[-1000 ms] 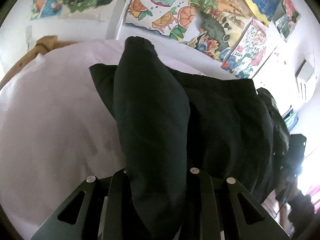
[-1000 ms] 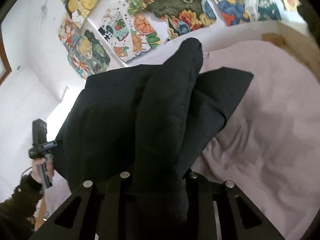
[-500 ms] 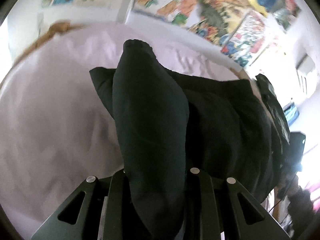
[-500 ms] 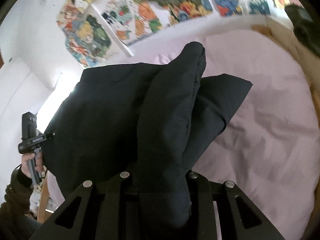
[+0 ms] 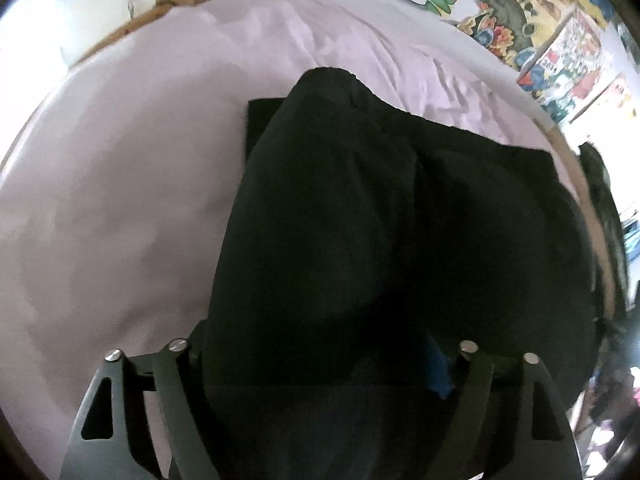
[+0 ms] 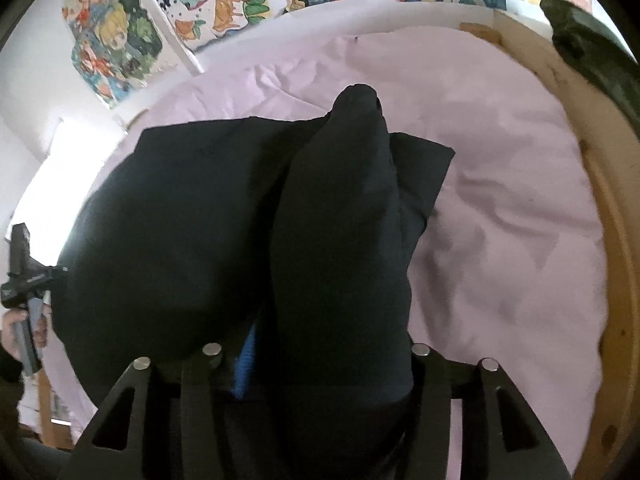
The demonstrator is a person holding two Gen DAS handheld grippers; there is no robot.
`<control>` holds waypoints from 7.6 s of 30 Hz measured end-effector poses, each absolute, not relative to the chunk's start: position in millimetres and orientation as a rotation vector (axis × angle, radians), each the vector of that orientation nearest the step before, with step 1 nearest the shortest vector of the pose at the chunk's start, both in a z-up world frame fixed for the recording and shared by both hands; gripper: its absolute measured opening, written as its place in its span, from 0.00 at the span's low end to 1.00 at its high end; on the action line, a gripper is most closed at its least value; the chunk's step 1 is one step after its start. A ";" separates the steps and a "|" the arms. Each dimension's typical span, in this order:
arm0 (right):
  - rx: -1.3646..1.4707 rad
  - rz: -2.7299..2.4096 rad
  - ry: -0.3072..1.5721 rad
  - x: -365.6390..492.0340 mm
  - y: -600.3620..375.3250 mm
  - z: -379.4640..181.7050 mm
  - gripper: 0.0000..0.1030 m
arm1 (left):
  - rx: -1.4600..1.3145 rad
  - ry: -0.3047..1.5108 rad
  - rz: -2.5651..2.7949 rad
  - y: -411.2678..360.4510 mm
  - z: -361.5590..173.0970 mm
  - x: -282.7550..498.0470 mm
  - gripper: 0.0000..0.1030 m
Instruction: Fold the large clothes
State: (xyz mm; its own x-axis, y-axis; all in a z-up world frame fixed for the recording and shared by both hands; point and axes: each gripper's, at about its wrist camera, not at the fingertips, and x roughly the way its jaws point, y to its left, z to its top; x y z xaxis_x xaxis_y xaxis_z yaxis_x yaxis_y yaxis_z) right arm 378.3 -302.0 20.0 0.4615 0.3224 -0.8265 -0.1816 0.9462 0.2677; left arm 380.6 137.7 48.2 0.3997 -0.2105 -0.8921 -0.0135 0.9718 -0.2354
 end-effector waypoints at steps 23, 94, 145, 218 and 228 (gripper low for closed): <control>0.162 0.062 0.681 269.5 -288.2 41.0 1.00 | 0.042 0.839 -0.001 87.1 75.2 241.7 0.98; 0.021 0.204 0.327 49.2 -194.0 21.6 1.00 | 0.014 0.363 -0.041 34.6 53.5 27.9 0.98; 0.030 0.176 0.330 50.8 -201.4 16.4 1.00 | 0.023 0.369 -0.053 41.4 50.2 29.0 0.98; 0.035 0.173 0.330 49.7 -199.7 16.1 1.00 | 0.057 0.445 -0.006 78.5 42.2 19.7 0.98; 0.034 0.173 0.338 50.1 -198.0 15.3 1.00 | 0.069 0.440 -0.017 91.2 45.8 19.5 0.98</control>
